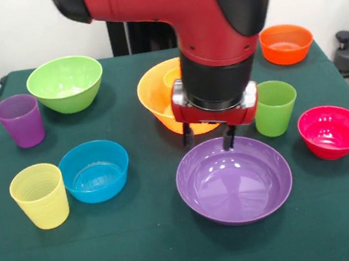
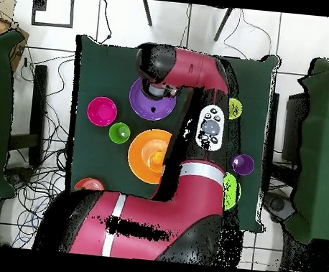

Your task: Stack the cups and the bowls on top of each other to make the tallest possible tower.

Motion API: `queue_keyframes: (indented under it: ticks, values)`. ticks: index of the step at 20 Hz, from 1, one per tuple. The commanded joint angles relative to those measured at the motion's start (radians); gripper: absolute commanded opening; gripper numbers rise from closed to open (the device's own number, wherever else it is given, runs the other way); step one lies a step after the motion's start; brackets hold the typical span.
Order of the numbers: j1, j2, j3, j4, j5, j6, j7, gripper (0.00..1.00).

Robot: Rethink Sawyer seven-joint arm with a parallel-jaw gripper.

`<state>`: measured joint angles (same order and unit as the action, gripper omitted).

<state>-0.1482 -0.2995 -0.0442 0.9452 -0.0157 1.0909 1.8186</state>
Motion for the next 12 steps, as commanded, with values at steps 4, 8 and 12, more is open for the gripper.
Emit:
queue_keyframes:
  ticks: [4, 8, 12]
  values:
    - [-0.042, -0.004, 0.081, 0.043, -0.027, 0.073, -0.079, 1.0]
    - [-0.037, -0.007, 0.079, 0.045, -0.029, 0.091, -0.069, 1.0]
    - [-0.034, -0.011, 0.079, 0.054, -0.025, 0.094, -0.057, 1.0]
